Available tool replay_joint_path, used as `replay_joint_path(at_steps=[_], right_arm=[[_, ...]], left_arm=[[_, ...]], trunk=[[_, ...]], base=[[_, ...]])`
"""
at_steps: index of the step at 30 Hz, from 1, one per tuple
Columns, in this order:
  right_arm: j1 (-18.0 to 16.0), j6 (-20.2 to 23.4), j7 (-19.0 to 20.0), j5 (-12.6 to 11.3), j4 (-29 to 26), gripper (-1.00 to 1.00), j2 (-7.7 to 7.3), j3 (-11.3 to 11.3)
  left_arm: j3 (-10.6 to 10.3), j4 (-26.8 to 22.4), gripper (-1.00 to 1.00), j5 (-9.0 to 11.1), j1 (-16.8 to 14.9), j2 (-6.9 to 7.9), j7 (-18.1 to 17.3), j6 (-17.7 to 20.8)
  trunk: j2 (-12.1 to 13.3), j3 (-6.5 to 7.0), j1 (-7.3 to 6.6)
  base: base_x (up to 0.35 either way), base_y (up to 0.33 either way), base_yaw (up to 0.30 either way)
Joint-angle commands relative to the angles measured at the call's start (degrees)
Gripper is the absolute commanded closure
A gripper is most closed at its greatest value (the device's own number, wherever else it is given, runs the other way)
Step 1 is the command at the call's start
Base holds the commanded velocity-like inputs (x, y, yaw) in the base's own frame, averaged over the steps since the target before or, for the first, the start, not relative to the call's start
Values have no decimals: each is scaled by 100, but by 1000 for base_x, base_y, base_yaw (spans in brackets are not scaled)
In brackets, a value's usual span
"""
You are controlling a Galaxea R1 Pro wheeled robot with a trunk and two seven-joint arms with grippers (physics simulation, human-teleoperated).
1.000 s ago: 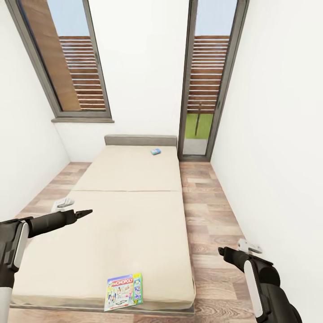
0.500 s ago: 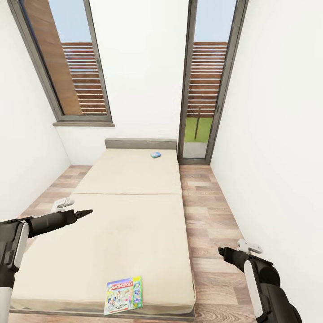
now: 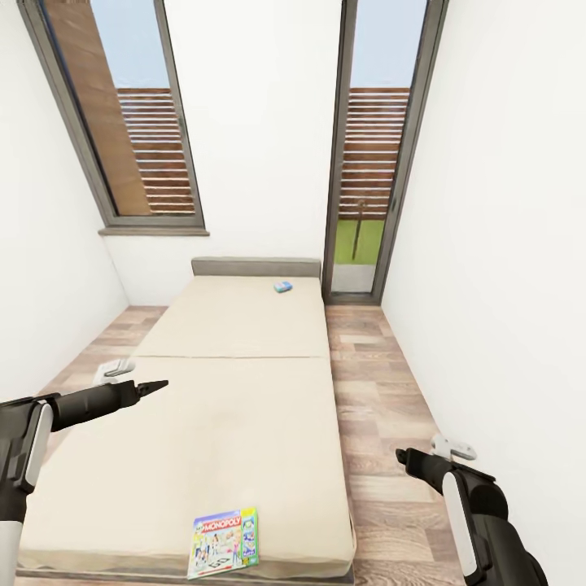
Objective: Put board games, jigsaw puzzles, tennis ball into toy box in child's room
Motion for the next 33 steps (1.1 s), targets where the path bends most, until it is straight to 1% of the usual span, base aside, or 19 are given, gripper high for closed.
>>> replay_joint_path(at_steps=[1,33], right_arm=[[-6,22,-25,-25,-2,-100,4,-9],[-6,17,-26,-14,60,-100,4,-6]], left_arm=[[7,-1,-100,-5,-6,1,-23,42],[1,-8,-100,2,-6,-18,-31,43]], trunk=[[-12,-3,4],[-12,300,4]], base=[[0,0,0],[0,0,0]])
